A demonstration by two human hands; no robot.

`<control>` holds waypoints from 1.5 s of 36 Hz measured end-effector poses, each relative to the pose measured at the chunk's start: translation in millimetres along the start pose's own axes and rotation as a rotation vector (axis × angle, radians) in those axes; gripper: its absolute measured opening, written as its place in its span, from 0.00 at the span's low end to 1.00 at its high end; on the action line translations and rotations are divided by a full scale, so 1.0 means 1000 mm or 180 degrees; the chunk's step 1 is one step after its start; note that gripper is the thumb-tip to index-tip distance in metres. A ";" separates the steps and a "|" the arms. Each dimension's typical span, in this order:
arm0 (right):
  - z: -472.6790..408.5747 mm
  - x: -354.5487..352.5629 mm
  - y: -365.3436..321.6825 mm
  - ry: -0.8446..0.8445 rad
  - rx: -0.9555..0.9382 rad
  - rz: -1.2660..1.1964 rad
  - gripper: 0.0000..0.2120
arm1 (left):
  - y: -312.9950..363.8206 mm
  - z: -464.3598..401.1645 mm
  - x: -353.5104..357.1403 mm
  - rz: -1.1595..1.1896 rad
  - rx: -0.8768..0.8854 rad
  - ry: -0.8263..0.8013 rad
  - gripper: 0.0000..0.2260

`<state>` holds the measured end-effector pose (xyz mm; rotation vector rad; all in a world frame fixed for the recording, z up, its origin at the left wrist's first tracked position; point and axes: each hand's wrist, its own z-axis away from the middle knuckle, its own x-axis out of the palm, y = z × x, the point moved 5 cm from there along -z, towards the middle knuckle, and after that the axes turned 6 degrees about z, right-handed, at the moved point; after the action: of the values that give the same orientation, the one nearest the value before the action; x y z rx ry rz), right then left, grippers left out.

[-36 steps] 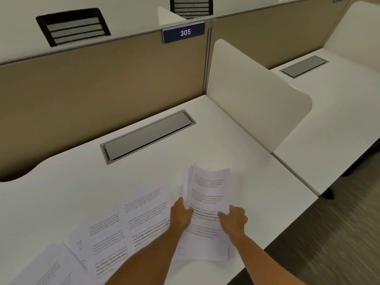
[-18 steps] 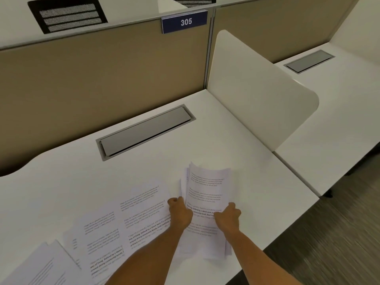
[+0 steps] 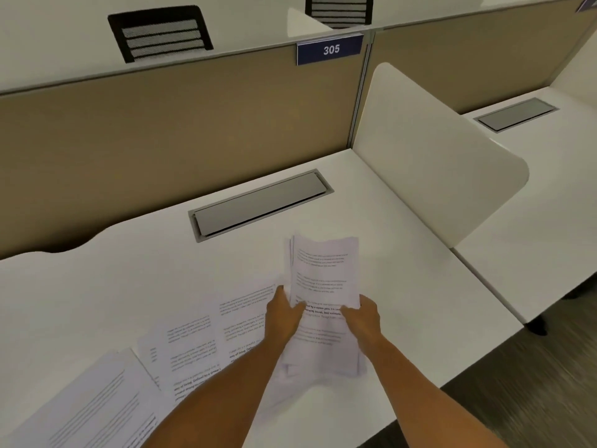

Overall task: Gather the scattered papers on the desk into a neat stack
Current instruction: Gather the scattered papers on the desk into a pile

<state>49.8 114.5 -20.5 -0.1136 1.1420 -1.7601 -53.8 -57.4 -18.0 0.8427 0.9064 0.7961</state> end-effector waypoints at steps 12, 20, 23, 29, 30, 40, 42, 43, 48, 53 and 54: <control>0.015 0.074 -0.027 -0.0776 -0.0297 0.0370 0.11 | -0.044 0.034 -0.100 0.0710 -0.0323 0.1078 0.18; 0.034 0.110 -0.011 -0.0874 -0.0841 0.1255 0.12 | -0.099 0.054 -0.111 0.0613 -0.0813 0.1157 0.15; 0.033 0.122 -0.003 -0.0848 -0.0860 0.1587 0.15 | -0.110 0.050 -0.110 0.0419 -0.0930 0.1151 0.13; 0.025 0.135 0.007 -0.0622 -0.0906 0.2611 0.25 | -0.120 0.042 -0.105 -0.0174 -0.1483 0.1121 0.20; 0.024 0.135 0.008 -0.0613 -0.0828 0.2708 0.26 | -0.121 0.041 -0.105 -0.0198 -0.1518 0.1122 0.19; 0.021 0.141 0.001 -0.0838 -0.0387 0.2532 0.29 | -0.125 0.039 -0.107 0.0153 -0.1483 0.1220 0.16; 0.019 0.140 0.001 -0.0899 -0.0274 0.2279 0.29 | -0.125 0.039 -0.109 0.0291 -0.1511 0.1234 0.19; 0.019 0.139 0.002 -0.0916 -0.0250 0.2150 0.30 | -0.125 0.039 -0.110 0.0386 -0.1519 0.1235 0.20; 0.016 0.131 0.003 -0.0825 -0.0035 0.1328 0.27 | -0.123 0.043 -0.108 0.0842 -0.1574 0.1134 0.23; 0.020 0.126 0.001 -0.0949 0.0075 0.0994 0.16 | -0.119 0.046 -0.105 0.1037 -0.1480 0.0901 0.18; 0.021 0.125 0.000 -0.0986 0.0002 0.1015 0.10 | -0.117 0.047 -0.104 0.1041 -0.1445 0.0853 0.17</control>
<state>-1.3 5.3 -59.1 -0.1861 0.8802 -1.4038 -26.9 -211.0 -67.6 0.4921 0.7827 1.3658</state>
